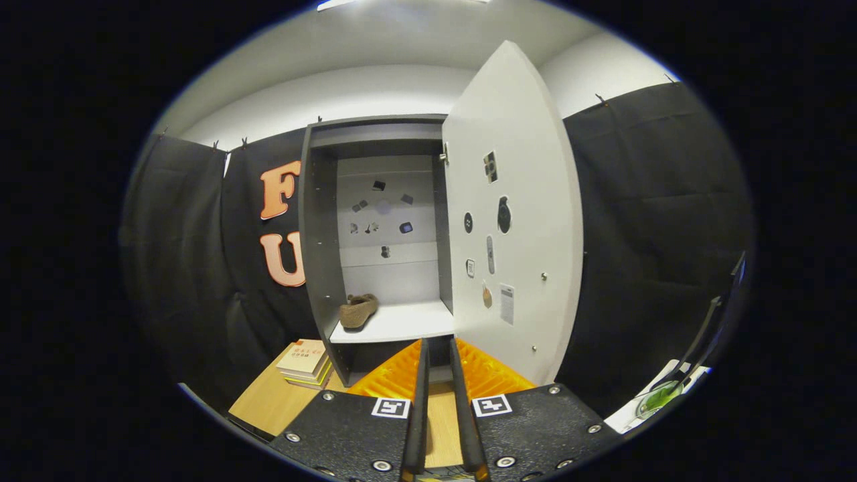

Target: Open the shoe cabinet door, grab the shoes and put them into the shoe cabinet, then close the shoe cabinet door.

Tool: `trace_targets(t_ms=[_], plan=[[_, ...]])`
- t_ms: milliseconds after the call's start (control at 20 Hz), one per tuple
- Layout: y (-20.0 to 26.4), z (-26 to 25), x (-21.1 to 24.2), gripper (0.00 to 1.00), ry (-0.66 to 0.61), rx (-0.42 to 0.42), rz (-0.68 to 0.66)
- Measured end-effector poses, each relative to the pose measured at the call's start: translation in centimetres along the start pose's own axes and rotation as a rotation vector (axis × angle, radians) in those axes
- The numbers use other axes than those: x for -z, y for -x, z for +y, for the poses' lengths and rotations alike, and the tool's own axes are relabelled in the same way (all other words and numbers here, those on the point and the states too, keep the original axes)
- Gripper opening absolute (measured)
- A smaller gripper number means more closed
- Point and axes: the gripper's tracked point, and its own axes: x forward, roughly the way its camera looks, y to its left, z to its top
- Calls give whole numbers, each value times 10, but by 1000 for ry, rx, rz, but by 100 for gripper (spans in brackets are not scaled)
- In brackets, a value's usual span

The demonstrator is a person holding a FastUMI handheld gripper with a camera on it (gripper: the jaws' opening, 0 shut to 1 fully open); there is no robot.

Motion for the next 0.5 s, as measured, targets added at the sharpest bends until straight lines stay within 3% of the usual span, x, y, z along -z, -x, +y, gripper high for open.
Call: trace_targets(t_ms=[500], plan=[[-2, 66, 60, 21, 36, -95, 114]])
